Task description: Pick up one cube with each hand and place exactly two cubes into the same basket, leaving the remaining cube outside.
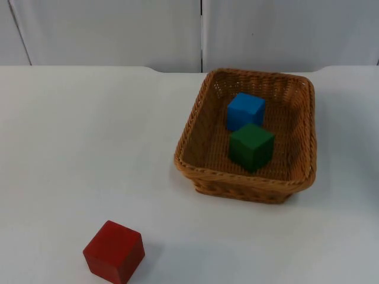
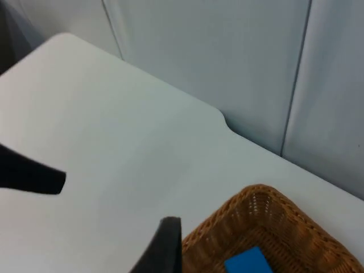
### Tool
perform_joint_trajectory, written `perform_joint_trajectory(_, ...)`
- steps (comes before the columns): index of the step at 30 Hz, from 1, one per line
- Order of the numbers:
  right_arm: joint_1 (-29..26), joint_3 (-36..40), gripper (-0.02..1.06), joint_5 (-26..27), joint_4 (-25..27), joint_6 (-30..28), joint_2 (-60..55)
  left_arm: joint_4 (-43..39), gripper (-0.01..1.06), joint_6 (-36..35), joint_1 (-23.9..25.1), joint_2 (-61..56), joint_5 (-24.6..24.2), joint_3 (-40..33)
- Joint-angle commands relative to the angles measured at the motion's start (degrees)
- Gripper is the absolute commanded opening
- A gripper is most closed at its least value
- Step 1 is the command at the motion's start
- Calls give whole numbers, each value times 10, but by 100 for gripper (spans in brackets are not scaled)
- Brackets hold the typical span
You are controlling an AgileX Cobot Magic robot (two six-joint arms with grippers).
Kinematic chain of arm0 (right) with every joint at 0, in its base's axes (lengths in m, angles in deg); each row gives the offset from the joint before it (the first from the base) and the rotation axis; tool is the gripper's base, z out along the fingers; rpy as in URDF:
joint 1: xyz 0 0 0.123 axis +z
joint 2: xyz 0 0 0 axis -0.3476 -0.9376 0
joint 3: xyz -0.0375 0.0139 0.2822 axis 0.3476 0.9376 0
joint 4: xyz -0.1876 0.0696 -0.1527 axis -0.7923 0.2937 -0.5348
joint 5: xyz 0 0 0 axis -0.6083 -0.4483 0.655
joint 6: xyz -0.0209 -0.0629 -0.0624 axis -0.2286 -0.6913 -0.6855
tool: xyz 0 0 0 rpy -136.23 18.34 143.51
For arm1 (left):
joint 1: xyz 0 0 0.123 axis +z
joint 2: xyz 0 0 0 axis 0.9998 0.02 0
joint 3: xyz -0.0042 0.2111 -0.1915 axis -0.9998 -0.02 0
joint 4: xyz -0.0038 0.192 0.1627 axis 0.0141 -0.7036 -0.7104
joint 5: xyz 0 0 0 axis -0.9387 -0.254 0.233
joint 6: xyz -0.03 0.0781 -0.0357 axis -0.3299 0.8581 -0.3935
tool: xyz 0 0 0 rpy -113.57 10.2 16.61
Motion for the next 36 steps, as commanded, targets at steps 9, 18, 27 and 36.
perform_joint_trajectory(9, 3, 44, 88, -23, 18, -11, 85, -26, 97, -54, -2, -56, -43, 1)
perform_joint_trajectory(18, 3, 186, 88, 57, 18, -30, 196, -52, 97, -68, -2, -117, -78, -1)
perform_joint_trajectory(27, 3, 295, 88, 76, 18, -54, 308, -68, 97, -90, -2, -179, -89, -39)
perform_joint_trajectory(36, 3, 381, 88, 93, 18, -57, 411, -68, 97, -99, -2, -236, -81, -104)
